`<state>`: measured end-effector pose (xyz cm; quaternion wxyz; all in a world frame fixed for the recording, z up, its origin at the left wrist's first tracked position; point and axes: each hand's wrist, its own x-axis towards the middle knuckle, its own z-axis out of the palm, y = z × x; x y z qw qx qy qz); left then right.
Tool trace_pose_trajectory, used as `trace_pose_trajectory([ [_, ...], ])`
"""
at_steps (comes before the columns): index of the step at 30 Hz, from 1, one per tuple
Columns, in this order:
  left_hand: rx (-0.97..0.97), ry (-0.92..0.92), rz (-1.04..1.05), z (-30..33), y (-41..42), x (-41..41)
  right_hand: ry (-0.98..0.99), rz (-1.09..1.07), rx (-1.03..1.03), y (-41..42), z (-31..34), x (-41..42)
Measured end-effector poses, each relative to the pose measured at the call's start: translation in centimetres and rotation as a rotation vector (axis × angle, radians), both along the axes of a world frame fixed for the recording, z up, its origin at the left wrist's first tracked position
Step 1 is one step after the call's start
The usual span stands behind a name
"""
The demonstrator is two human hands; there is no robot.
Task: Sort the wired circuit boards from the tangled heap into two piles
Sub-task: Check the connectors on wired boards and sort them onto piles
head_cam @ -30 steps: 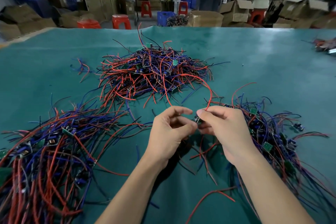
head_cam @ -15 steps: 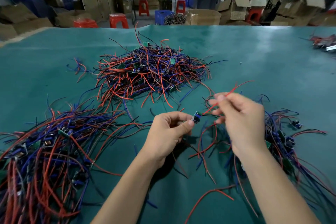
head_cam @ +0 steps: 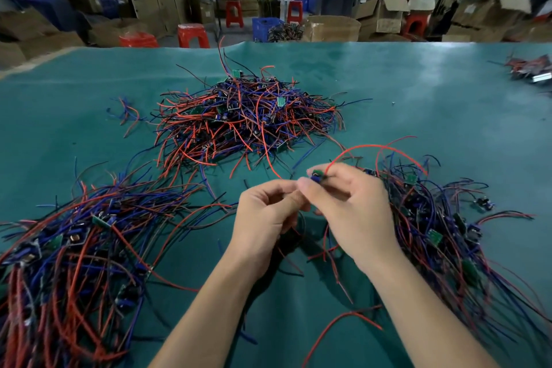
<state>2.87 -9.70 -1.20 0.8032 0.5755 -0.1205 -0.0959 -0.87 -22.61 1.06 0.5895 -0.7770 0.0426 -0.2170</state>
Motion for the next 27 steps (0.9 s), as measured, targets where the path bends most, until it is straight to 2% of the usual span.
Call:
trace_pose_trajectory([
  [4, 0.16, -0.041, -0.023, 0.1, -0.2, -0.2, -0.102, -0.072, -0.004, -2.3, 1.4, -0.2],
  [7, 0.256, -0.086, -0.048, 0.1, -0.4, -0.4, -0.153, -0.169, 0.137, -6.4, 3.7, -1.5],
  [10, 0.269, -0.068, -0.022, 0.0, -0.5, -0.3, -0.08, -0.171, 0.196, -10.9, 6.3, -4.2],
  [13, 0.251, -0.051, -0.003, 0.0, -0.6, -0.4, 0.247, -0.166, -0.088, -13.4, 8.1, -5.4],
  [16, 0.252, -0.041, 0.002, 0.1, -0.6, -0.5, 0.654, -0.126, -0.639, -13.5, 9.8, -4.4],
  [17, 0.251, -0.038, 0.003, 0.1, -0.6, -0.4, 0.72, -0.103, -0.797, -13.3, 10.5, -3.8],
  [19, 0.237, -0.022, 0.009, 0.1, -0.6, -0.3, 0.632, -0.087, -0.94, -12.2, 12.0, -2.0],
  [22, 0.226, -0.012, 0.021, 0.2, -0.6, -0.1, 0.346, 0.022, -0.772, -8.1, 12.5, 2.0],
  [23, 0.225, -0.015, 0.021, 0.1, -0.6, -0.1, 0.286, 0.064, -0.794, -6.4, 12.2, 3.8],
  [25, 0.226, -0.019, 0.02, 0.1, -0.6, 0.0, 0.245, 0.122, -0.912, -2.8, 11.1, 7.7],
  [27, 0.227, -0.018, 0.025, 0.0, -0.7, 0.0, 0.29, 0.156, -0.964, 0.3, 9.8, 11.3],
])
